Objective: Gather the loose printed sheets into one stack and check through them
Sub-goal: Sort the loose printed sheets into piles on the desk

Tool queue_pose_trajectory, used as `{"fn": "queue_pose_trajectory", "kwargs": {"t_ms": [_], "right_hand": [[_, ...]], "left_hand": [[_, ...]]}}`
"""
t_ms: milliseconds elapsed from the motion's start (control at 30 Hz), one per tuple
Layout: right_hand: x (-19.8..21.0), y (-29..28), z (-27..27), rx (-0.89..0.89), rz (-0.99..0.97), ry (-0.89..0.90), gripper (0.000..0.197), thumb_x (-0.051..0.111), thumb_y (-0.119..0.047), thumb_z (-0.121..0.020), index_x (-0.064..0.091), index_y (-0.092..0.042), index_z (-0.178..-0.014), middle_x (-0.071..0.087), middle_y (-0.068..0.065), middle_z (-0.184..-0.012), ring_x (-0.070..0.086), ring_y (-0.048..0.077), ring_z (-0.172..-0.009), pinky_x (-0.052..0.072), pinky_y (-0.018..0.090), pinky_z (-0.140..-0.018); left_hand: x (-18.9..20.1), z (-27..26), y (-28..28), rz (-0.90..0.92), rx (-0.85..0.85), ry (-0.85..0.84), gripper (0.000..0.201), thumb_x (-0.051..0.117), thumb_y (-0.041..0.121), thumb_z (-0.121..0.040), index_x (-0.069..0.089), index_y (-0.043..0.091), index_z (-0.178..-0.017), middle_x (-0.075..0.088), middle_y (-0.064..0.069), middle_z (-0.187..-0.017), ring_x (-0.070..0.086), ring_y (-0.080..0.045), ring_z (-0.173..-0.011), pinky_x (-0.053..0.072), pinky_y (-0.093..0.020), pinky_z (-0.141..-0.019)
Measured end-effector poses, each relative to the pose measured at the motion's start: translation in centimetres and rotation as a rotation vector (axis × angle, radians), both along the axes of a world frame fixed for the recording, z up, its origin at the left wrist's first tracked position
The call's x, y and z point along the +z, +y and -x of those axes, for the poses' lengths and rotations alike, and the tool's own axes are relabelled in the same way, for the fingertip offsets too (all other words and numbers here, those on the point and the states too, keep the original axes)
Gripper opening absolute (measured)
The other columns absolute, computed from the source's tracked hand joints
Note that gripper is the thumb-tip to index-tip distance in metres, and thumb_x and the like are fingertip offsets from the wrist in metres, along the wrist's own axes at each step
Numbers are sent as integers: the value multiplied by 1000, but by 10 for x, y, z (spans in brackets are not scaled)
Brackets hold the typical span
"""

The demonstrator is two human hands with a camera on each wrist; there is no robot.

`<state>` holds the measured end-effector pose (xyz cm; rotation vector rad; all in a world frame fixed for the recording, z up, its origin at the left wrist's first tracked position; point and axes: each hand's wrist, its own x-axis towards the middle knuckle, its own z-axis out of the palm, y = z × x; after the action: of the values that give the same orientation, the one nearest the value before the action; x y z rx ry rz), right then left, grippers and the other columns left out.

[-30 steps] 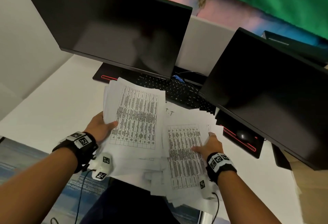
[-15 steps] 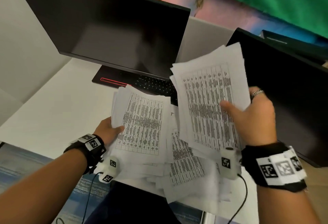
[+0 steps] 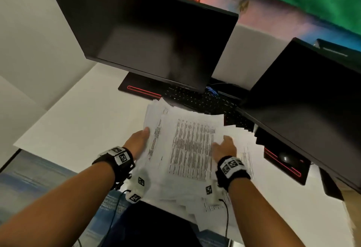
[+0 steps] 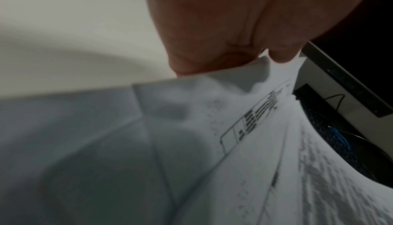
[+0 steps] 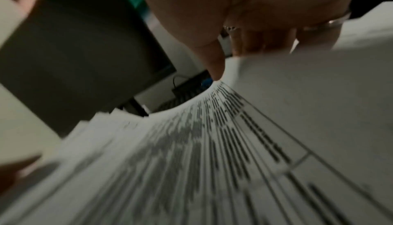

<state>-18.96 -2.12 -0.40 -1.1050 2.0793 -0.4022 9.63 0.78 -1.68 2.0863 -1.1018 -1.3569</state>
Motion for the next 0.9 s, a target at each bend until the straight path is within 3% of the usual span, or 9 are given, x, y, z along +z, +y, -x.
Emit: {"fn": "queue_pose_trajectory", "kwargs": {"t_ms": [67,133,200,300,500,633,733,833,900], "right_hand": [[-17,5,-18,183,-45,95,62,49,-17,-101,22,-5,-156,32,16,-159,35,33,-143,30,37,-116],[-23,14,-27,338,-30,139,62,47,-30,-102,25,-9,-156,28,10,-161,31,32,-144,28,44,-117],[-20,21,-12,298,-56,227,75,54,-48,-96,26,-13,-155,23,5,-163,27,33,-145,29,53,-116],[-20,37,40,118,-168,367,106,67,-65,-79,19,-11,-156,19,9,-163,24,37,-145,30,60,-113],[-29,60,58,176,-157,341,122,81,-62,-67,19,-4,-155,35,16,-149,42,35,-134,44,45,-106],[-27,55,47,55,-186,247,98,87,-52,-64,42,-5,-137,58,15,-132,58,34,-120,52,48,-99],[-25,54,40,18,-229,239,90,85,-50,-68,43,-10,-136,62,13,-130,59,35,-120,47,50,-102],[-26,54,41,3,-132,103,76,84,-33,-77,48,-3,-137,59,16,-134,59,34,-122,52,40,-98],[-23,54,56,-38,-79,92,55,79,-27,-83,58,0,-127,64,18,-126,63,34,-114,54,35,-91]], "left_hand": [[2,5,-3,-3,-38,-12,76,39,71,-88,60,12,-130,65,-8,-127,62,-29,-113,47,-38,-99],[6,12,-2,13,-126,-85,44,56,40,-97,59,12,-131,67,-8,-123,63,-28,-107,45,-30,-86],[3,12,-3,38,-178,-136,37,60,21,-97,58,9,-132,67,-10,-124,62,-25,-105,43,-30,-84],[-2,1,-2,73,-151,-108,40,63,21,-95,56,11,-133,67,-10,-127,63,-24,-108,46,-34,-89],[-4,-4,4,69,-122,-93,44,61,24,-97,53,12,-139,63,-10,-133,59,-32,-119,45,-45,-100],[-6,-3,6,80,-109,-82,41,60,24,-97,55,14,-137,64,-10,-131,60,-32,-119,45,-50,-104],[-6,-3,8,74,-110,-79,41,60,25,-97,55,14,-136,65,-10,-130,61,-32,-116,46,-50,-103],[-5,-6,8,69,-116,-86,43,60,27,-97,54,13,-137,66,-10,-127,63,-32,-112,49,-49,-99],[-3,-9,7,75,-123,-90,43,60,27,-97,54,14,-137,67,-9,-127,63,-32,-110,50,-46,-97]]}}
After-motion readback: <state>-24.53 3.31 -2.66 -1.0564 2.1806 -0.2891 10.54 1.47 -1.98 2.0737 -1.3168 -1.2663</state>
